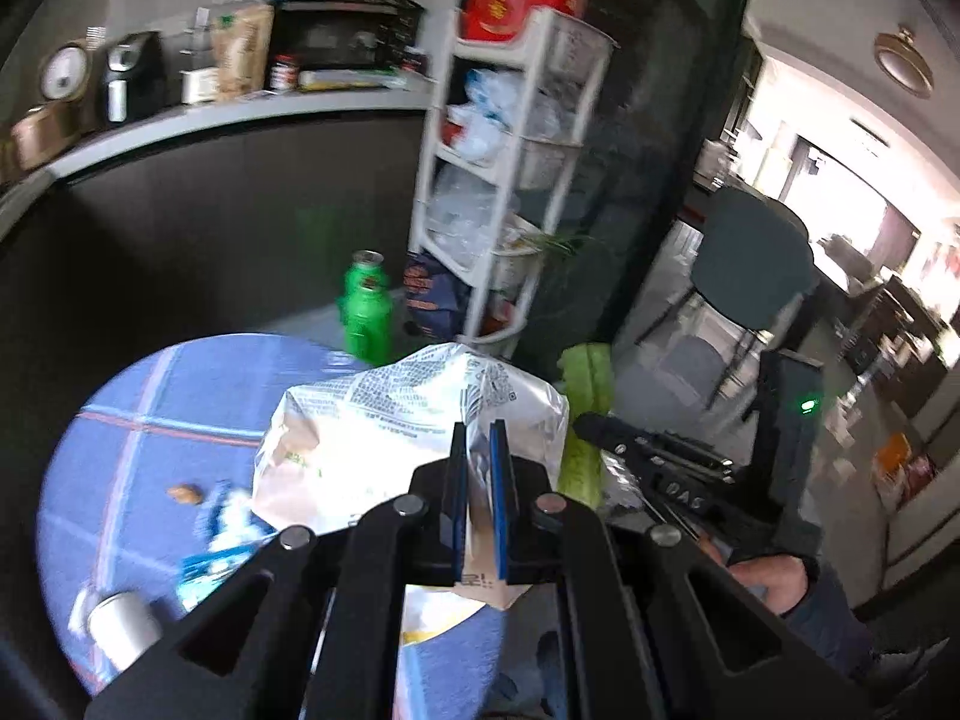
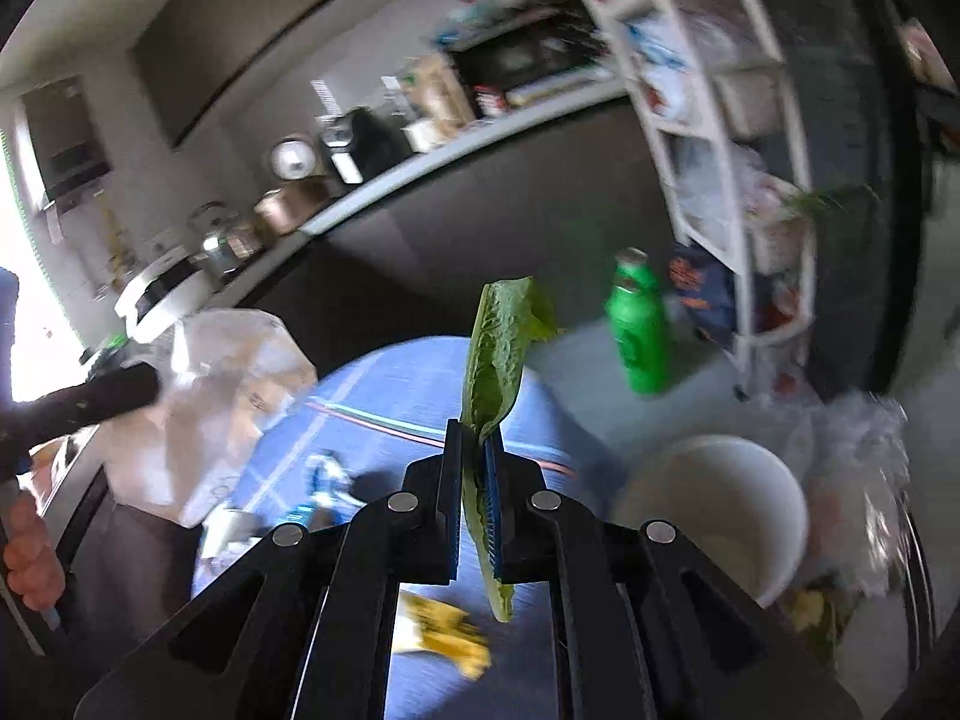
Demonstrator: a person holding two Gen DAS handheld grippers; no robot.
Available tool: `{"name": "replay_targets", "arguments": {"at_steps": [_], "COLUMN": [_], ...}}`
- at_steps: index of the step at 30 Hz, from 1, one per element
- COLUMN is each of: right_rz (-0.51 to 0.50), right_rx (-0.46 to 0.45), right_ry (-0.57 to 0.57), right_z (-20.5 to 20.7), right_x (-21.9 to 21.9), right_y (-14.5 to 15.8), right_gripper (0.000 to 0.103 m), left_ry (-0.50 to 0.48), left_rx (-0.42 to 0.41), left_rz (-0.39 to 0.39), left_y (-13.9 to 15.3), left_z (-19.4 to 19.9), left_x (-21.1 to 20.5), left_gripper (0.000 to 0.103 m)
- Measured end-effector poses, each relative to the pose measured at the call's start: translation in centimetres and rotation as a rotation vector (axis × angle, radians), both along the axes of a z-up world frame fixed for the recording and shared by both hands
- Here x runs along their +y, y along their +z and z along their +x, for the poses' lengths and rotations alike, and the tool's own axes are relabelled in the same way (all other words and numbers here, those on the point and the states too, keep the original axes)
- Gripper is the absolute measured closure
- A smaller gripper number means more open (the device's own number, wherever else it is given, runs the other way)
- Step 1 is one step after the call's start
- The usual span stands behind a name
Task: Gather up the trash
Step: 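Carry the bag and leaf to the white bin while both tools open to drop them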
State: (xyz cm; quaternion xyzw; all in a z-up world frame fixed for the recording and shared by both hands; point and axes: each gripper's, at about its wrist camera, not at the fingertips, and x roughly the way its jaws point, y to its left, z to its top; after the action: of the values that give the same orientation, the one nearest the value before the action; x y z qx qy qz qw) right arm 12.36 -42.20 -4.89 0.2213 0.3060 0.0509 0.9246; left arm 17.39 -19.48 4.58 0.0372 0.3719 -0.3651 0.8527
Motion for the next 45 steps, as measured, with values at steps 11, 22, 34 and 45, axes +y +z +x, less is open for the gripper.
{"name": "replay_targets", "arguments": {"at_steps": [11,22,34,45], "right_rz": [0.016,0.060,-0.111,-0.136], "right_rx": [0.180,0.228,0.233,0.180], "right_ry": [-0.118,-0.117,-0.081,-0.094], "right_z": [-1.1,2.2,3.0,1.2], "right_x": [-7.6,-10.8,-9.9,-9.4], "right_y": [-10.1,-15.2,-16.0,-14.3], "right_gripper": [0.095,0.095,0.063,0.012], "left_ry": [-0.177,-0.214,-0.212,-0.146], "left_rx": [0.149,0.226,0.208,0.123], "left_rz": [0.057,0.153,0.209,0.108], "left_y": [-9.3,-16.8,-18.9,-14.2], "left_z": [4.7,7.9,8.6,7.6], "left_x": [-13.7,-19.9,-21.9,-19.7], "left_gripper": [0.095,0.095,0.065,0.013]}}
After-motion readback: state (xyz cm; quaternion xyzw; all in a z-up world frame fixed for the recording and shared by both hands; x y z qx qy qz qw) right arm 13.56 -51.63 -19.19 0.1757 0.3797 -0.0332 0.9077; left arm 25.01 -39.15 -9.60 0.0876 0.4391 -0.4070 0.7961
